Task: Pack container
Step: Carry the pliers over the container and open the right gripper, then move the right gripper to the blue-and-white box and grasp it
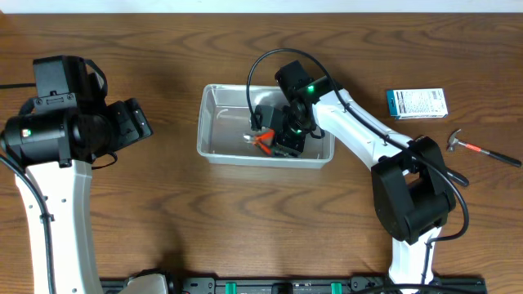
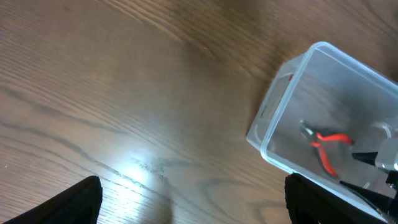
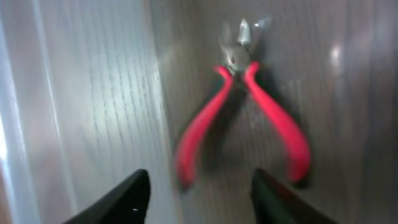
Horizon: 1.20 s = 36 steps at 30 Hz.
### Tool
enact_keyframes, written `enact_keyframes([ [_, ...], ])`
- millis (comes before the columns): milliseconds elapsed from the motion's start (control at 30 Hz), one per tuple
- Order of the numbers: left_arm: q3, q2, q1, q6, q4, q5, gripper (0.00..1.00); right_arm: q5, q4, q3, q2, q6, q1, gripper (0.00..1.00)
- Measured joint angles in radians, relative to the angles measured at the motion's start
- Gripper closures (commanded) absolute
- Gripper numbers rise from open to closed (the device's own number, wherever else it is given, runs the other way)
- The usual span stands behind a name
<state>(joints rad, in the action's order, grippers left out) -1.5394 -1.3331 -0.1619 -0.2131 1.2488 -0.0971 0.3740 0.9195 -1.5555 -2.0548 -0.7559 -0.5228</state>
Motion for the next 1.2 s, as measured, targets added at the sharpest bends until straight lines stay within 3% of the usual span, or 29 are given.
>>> enact_keyframes([
  [233, 0.000, 0.000, 0.000, 0.000, 0.000, 0.000, 0.14, -0.089, 0.047, -0.092, 0.000, 0.159, 0.017, 0.49],
  [300, 0.000, 0.000, 0.000, 0.000, 0.001, 0.000, 0.14, -0.196, 0.048, -0.174, 0.004, 0.288, 0.030, 0.36],
  [500, 0.000, 0.000, 0.000, 0.000, 0.000, 0.000, 0.14, -0.579, 0.113, -0.367, 0.106, 0.813, 0.137, 0.36],
  [567, 0.000, 0.000, 0.000, 0.000, 0.000, 0.000, 0.14, -0.626, 0.132, -0.388, 0.158, 0.972, 0.204, 0.18],
  [667, 0.000, 0.000, 0.000, 0.000, 0.000, 0.000, 0.14, -0.607, 0.167, -0.401, 0.206, 1.147, 0.323, 0.09],
  [700, 0.000, 0.000, 0.000, 0.000, 0.000, 0.000, 0.14, -0.583, 0.169, -0.402, 0.209, 1.186, 0.360, 0.01],
  [967, 0.000, 0.000, 0.000, 0.000, -0.009, 0.000, 0.14, -0.384, 0.184, -0.397, 0.196, 1.358, 0.521, 0.01],
  [1200, 0.000, 0.000, 0.000, 0.000, -0.014, 0.000, 0.14, -0.396, 0.200, -0.398, 0.167, 1.708, 0.637, 0.05],
])
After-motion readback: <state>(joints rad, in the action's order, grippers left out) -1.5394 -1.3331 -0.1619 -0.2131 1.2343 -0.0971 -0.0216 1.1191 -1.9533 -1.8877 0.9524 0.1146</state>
